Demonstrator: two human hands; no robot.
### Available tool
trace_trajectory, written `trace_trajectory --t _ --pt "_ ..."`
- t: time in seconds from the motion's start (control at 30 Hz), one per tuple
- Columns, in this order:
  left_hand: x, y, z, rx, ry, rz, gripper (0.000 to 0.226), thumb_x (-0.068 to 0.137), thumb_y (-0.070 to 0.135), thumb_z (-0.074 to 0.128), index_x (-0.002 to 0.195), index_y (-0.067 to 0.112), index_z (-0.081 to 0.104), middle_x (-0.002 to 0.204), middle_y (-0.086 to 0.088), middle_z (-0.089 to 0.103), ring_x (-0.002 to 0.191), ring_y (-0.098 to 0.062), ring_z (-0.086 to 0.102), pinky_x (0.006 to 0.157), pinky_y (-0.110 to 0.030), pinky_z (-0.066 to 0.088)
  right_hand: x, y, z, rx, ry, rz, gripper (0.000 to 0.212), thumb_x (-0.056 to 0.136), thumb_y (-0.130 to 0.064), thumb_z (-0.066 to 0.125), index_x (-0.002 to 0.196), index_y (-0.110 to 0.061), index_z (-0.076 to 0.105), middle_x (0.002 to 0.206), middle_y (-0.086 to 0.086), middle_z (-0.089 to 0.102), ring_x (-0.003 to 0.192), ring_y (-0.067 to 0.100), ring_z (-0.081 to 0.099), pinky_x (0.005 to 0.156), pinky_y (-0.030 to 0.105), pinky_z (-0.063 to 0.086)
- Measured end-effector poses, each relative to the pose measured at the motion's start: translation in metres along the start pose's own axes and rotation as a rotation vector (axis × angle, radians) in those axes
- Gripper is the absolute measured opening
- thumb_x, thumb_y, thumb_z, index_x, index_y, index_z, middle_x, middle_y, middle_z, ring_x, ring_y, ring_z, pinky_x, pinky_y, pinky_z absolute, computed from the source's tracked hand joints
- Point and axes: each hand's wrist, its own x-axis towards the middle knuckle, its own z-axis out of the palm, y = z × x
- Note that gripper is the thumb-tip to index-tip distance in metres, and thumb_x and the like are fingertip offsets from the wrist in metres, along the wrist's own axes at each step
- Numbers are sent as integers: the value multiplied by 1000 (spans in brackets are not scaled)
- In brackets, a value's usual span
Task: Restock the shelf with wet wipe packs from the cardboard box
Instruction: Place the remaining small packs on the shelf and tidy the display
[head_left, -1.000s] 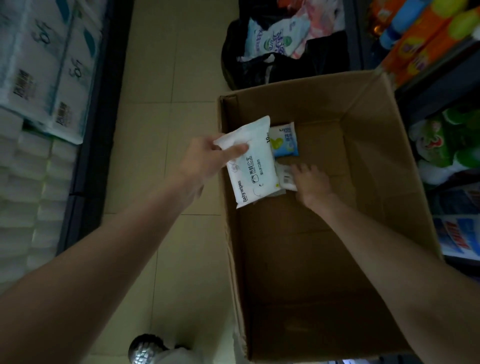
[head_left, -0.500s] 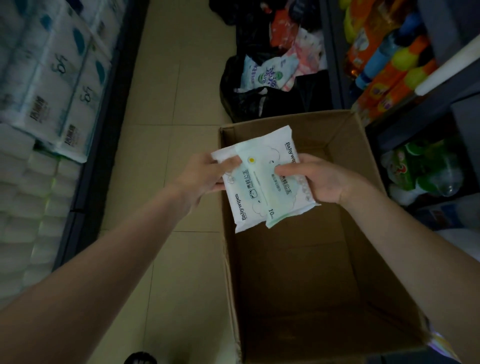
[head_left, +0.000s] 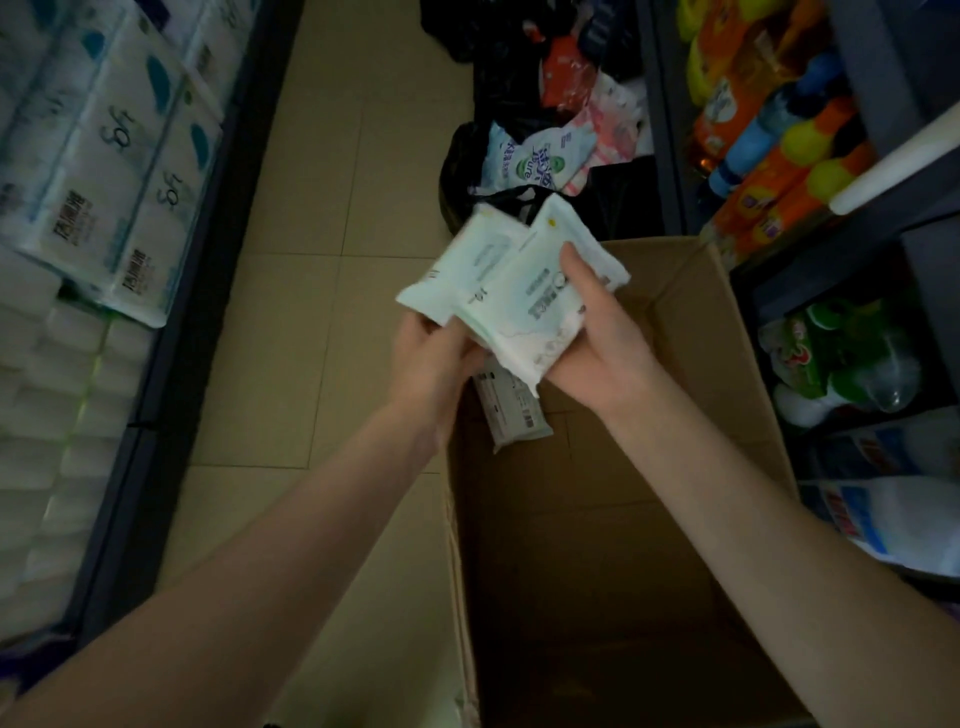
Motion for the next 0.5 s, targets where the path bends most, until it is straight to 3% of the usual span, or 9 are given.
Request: trace_trajectory --t 0.1,0.2,0.23,0.3,0.4,0.5 --pt "-1 3 -14 190 -217 -126 48 81 3 63 126 10 48 119 -6 63 111 -18 61 90 -26 52 10 -5 10 22 56 -60 27 91 -29 54 113 -14 60 110 8 67 101 25 63 85 45 53" --pt "11 23 -49 146 -360 -267 77 59 32 81 127 14 49 121 -8 65 112 -22 62 91 -31 53 11 -11 4 -255 49 -145 32 88 -17 59 119 -15 55 107 6 67 95 22 65 77 38 58" --pt "14 29 -54 140 -391 -293 79 56 41 80 126 17 51 119 -7 66 109 -23 64 86 -33 55 9 -8 3 -373 17 -163 33 88 -15 59 120 -20 51 103 4 67 89 21 66 73 36 59" --pt "15 30 -50 290 -475 -313 59 69 45 68 120 18 56 111 -4 70 101 -21 68 83 -34 56 7 4 3 -595 -27 -188 40 89 -18 58 123 -32 43 104 0 64 85 18 66 71 37 58" --pt "17 16 -39 495 -355 -262 36 80 28 65 113 17 59 103 -1 72 94 -18 69 90 -36 52 19 26 -2 -728 -3 -203 32 97 -32 43 127 -36 38 115 0 60 93 15 64 76 37 56" --pt "21 12 -50 513 -154 -171 30 80 19 67 109 18 58 99 0 71 89 -16 68 86 -38 52 40 38 -39 -754 324 -149 42 99 -34 35 134 -12 43 124 10 56 106 19 58 85 31 48"
